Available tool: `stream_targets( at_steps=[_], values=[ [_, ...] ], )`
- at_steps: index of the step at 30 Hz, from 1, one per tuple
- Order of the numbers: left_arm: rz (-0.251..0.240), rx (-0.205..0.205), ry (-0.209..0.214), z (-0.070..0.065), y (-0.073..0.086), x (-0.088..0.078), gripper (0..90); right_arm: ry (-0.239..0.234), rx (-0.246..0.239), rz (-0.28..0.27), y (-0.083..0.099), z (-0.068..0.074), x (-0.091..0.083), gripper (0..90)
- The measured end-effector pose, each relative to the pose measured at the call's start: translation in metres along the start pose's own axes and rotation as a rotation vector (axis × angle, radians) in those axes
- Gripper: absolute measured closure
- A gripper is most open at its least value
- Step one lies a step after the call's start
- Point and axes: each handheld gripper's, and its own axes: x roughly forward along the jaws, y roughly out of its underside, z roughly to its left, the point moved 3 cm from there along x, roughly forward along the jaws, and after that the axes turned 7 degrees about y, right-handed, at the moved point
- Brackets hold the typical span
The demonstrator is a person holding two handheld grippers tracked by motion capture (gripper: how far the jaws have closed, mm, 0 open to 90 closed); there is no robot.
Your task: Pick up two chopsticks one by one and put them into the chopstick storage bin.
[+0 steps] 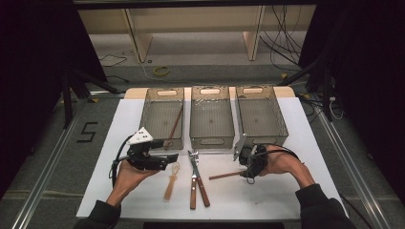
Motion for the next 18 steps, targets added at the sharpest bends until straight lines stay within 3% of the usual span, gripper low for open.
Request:
stream_targets(
  at_steps=[6, 18],
  values=[
    [-0.013, 0.001, 0.016, -0.008, 0.005, 0.003, 16.3, -0.001, -0.025, 0.007, 0.001, -0.004, 0.005, 61.3],
    [-0.009, 0.001, 0.013, -0.013, 0.014, 0.002, 16.2, 0.001, -0.014, 0.053, 0.004, -0.006, 0.012, 69.4]
  ],
)
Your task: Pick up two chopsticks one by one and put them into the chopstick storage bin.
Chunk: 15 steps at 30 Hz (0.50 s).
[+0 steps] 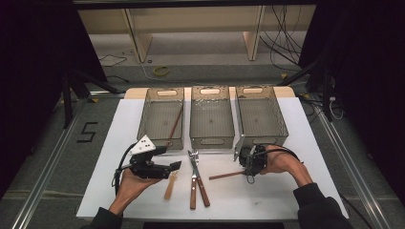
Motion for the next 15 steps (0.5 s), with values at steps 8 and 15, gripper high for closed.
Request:
stream_targets(
  at_steps=[8, 15],
  values=[
    [0.009, -0.004, -0.007, 0.0024, 0.0035, -0.0012, 16.5, -0.030, 0.003, 0.032, 0.0009, 0.0019, 0.0018, 75.7],
    [0.013, -0.006, -0.006, 0.0024, 0.0049, -0.0001, 17.0, -0.031, -0.028, 0.039, -0.0005, 0.0050, 0.0022, 83.2]
  ],
)
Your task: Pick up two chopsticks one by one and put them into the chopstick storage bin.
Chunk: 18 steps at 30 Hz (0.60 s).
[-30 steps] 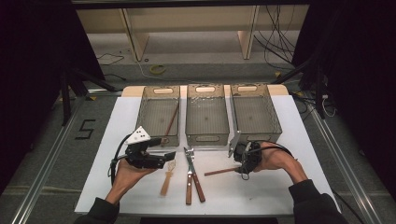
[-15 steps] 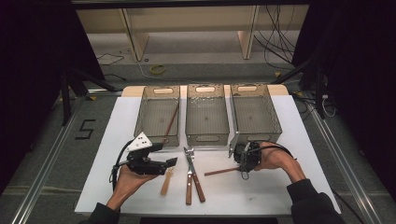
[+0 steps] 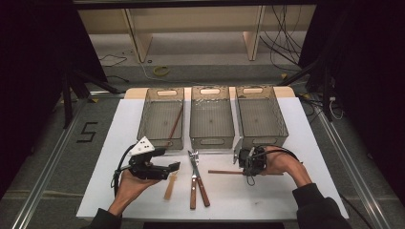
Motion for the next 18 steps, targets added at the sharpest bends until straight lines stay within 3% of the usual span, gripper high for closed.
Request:
stream_targets(
  at_steps=[11, 18],
  values=[
    [0.015, 0.013, 0.013, -0.001, 0.001, 0.002, 18.0, 0.017, -0.033, -0.014, 0.002, 0.003, -0.002, 85.2],
    [0.040, 0.040, 0.031, -0.006, -0.001, 0.005, 17.9, 0.041, -0.034, -0.100, 0.002, 0.007, -0.018, 85.3]
  ],
)
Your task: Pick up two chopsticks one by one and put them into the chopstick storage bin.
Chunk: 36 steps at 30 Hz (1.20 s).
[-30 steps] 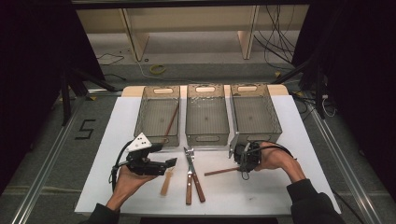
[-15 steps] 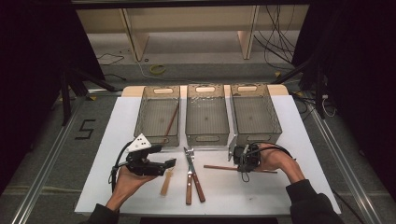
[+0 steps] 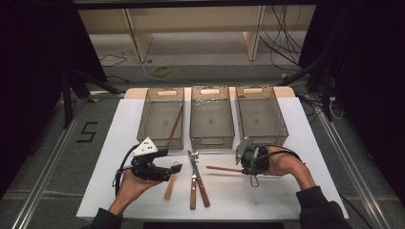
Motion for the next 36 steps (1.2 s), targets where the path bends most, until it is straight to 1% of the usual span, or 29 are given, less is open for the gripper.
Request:
stream_targets(
  at_steps=[1, 4, 6, 9, 11, 15, 17, 18, 21, 24, 26, 27, 28, 30, 31, 32, 34, 35, 36],
  values=[
    [0.004, 0.003, 0.005, -0.001, -0.001, 0.001, 17.9, 0.002, -0.010, -0.010, -0.001, 0.001, -0.002, 85.3],
    [0.024, 0.024, 0.022, -0.006, -0.003, 0.005, 17.9, 0.013, -0.020, -0.032, -0.006, 0.006, -0.008, 85.3],
    [0.030, 0.033, 0.036, -0.009, -0.005, 0.007, 18.1, 0.022, -0.032, -0.040, -0.009, 0.008, -0.010, 85.3],
    [0.051, 0.052, 0.055, -0.013, -0.008, 0.012, 18.3, 0.035, -0.051, -0.049, -0.014, 0.011, -0.013, 85.3],
    [0.068, 0.064, 0.071, -0.016, -0.010, 0.016, 18.4, 0.036, -0.065, -0.057, -0.018, 0.013, -0.016, 85.3],
    [0.105, 0.090, 0.096, -0.023, -0.014, 0.023, 19.4, 0.047, -0.093, -0.061, -0.025, 0.019, -0.018, 85.3],
    [0.131, 0.109, 0.106, -0.027, -0.015, 0.027, 19.9, 0.047, -0.098, -0.067, -0.028, 0.021, -0.017, 85.3],
    [0.148, 0.119, 0.110, -0.028, -0.016, 0.029, 20.2, 0.046, -0.109, -0.062, -0.030, 0.022, -0.017, 85.3],
    [0.181, 0.128, 0.129, -0.032, -0.018, 0.035, 21.0, 0.051, -0.120, -0.068, -0.034, 0.025, -0.017, 85.3],
    [0.206, 0.149, 0.147, -0.038, -0.019, 0.042, 22.9, 0.056, -0.136, -0.075, -0.038, 0.028, -0.019, 85.3],
    [0.231, 0.161, 0.156, -0.041, -0.019, 0.047, 25.2, 0.061, -0.144, -0.079, -0.041, 0.030, -0.020, 85.3],
    [0.242, 0.164, 0.162, -0.042, -0.019, 0.049, 27.4, 0.067, -0.161, -0.074, -0.042, 0.030, -0.021, 85.3],
    [0.255, 0.168, 0.170, -0.043, -0.019, 0.052, 29.1, 0.072, -0.158, -0.075, -0.044, 0.032, -0.021, 85.3],
    [0.286, 0.171, 0.185, -0.046, -0.017, 0.057, 31.8, 0.074, -0.173, -0.072, -0.047, 0.033, -0.022, 85.3],
    [0.304, 0.182, 0.187, -0.048, -0.016, 0.059, 33.8, 0.074, -0.169, -0.079, -0.048, 0.034, -0.021, 85.3],
    [0.322, 0.195, 0.191, -0.049, -0.016, 0.060, 35.2, 0.077, -0.181, -0.073, -0.048, 0.034, -0.022, 85.3],
    [0.334, 0.204, 0.206, -0.051, -0.015, 0.063, 39.1, 0.076, -0.186, -0.080, -0.049, 0.035, -0.023, 85.3],
    [0.340, 0.211, 0.210, -0.052, -0.014, 0.063, 41.2, 0.074, -0.178, -0.087, -0.050, 0.036, -0.023, 85.3],
    [0.348, 0.217, 0.209, -0.052, -0.014, 0.064, 42.9, 0.074, -0.188, -0.084, -0.050, 0.036, -0.023, 85.3]
  ],
)
